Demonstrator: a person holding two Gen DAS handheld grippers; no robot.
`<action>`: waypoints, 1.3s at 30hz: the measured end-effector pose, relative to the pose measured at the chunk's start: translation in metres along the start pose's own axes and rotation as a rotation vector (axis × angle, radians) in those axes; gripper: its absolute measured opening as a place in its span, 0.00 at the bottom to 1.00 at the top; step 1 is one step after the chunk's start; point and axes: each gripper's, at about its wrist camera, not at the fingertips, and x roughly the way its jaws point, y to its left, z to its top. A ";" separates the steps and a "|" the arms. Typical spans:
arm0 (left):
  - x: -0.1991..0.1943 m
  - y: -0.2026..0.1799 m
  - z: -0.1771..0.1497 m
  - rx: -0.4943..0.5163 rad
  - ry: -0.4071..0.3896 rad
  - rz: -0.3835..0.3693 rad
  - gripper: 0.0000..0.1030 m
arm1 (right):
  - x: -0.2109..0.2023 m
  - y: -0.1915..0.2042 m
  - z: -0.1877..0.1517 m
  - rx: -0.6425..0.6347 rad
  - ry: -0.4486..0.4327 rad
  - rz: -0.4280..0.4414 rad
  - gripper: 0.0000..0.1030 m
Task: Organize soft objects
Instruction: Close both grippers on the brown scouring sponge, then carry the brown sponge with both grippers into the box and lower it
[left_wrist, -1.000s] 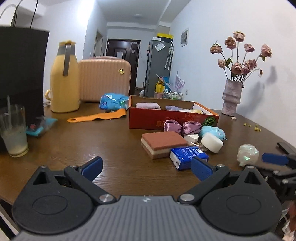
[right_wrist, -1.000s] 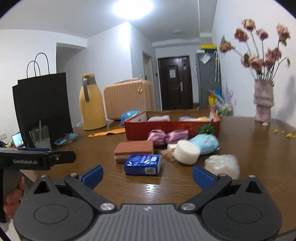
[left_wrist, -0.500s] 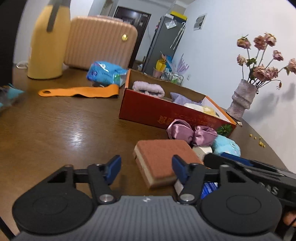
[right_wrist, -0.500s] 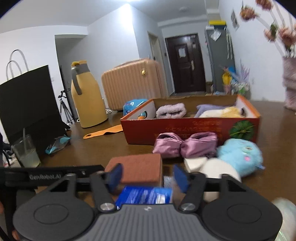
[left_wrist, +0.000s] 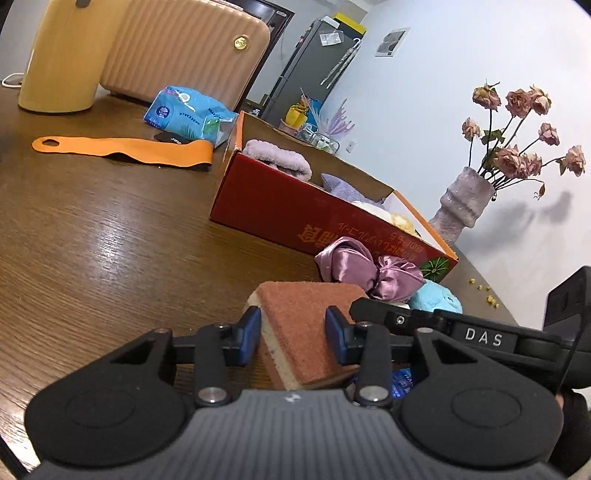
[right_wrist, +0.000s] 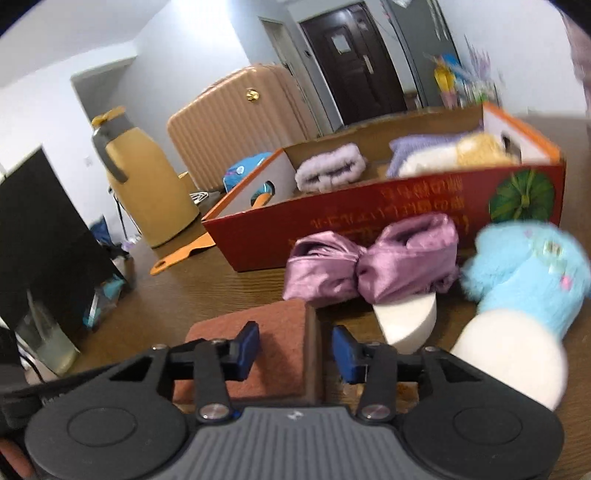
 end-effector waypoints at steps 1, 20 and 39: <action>0.000 0.000 0.000 -0.001 0.001 0.000 0.37 | 0.001 -0.004 0.000 0.016 0.002 0.023 0.36; -0.105 -0.059 -0.037 0.059 -0.100 0.009 0.32 | -0.118 0.053 -0.060 -0.053 -0.161 0.043 0.29; 0.000 -0.071 0.125 0.189 -0.120 0.016 0.31 | -0.056 0.029 0.106 -0.066 -0.123 0.058 0.29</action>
